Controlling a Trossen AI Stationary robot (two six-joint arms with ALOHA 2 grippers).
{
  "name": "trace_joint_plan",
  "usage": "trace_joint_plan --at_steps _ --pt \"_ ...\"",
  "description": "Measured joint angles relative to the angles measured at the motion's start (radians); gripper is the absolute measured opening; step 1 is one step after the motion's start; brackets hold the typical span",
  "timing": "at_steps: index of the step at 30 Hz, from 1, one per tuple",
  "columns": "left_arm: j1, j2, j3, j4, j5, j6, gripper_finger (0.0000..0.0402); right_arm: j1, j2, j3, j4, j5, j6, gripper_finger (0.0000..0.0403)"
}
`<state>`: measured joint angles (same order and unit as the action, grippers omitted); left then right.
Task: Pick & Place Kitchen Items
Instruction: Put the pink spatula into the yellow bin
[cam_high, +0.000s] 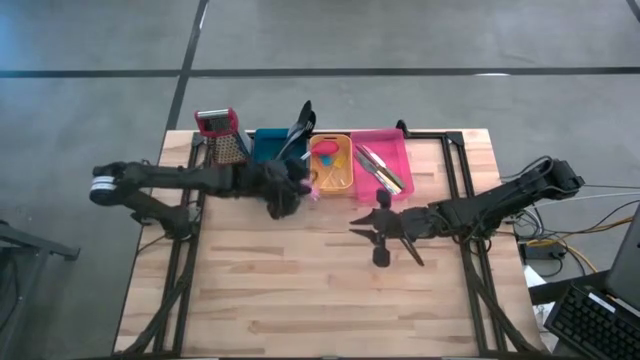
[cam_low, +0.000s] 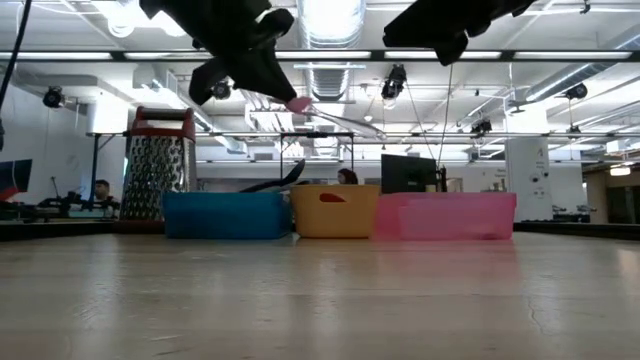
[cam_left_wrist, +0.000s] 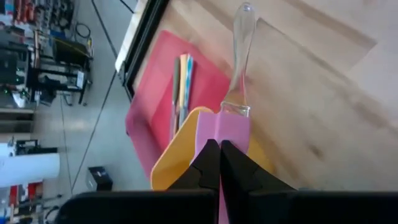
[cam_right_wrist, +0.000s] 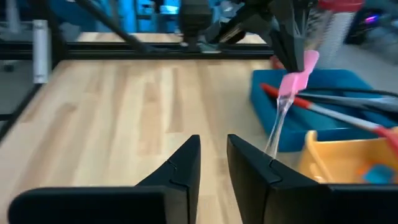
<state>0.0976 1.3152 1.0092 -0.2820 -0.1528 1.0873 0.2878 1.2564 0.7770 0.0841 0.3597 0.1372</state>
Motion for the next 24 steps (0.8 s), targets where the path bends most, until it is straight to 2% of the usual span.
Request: trace_joint_plan --at_steps 3,7,10,15,17,20,24 --pt "0.089 -0.010 0.002 0.003 0.153 0.055 0.0000 0.000 -0.008 0.000 -0.007 0.066 -0.017 0.0064" --pt "0.222 0.010 0.021 0.054 0.490 0.044 0.0000 0.000 -0.044 -0.001 -0.007 0.128 -0.049 0.0057" --pt "0.314 0.055 0.035 0.116 0.681 -0.001 0.0000 0.000 -0.084 -0.001 -0.007 0.141 -0.060 0.0054" --pt "0.420 0.176 0.084 0.170 0.912 -0.043 0.0000 0.000 -0.144 -0.001 -0.009 0.142 -0.087 0.0057" --pt "0.449 0.235 0.103 0.179 0.963 -0.043 0.0000 -0.001 -0.158 -0.001 -0.012 0.146 -0.111 0.0063" --pt "0.488 0.317 0.139 0.201 1.020 -0.038 0.0000 0.000 -0.184 -0.001 -0.031 0.224 -0.146 0.0073" --pt "0.534 0.424 0.198 0.209 1.170 -0.057 0.0000 -0.002 -0.216 -0.001 -0.057 0.355 -0.174 0.0088"
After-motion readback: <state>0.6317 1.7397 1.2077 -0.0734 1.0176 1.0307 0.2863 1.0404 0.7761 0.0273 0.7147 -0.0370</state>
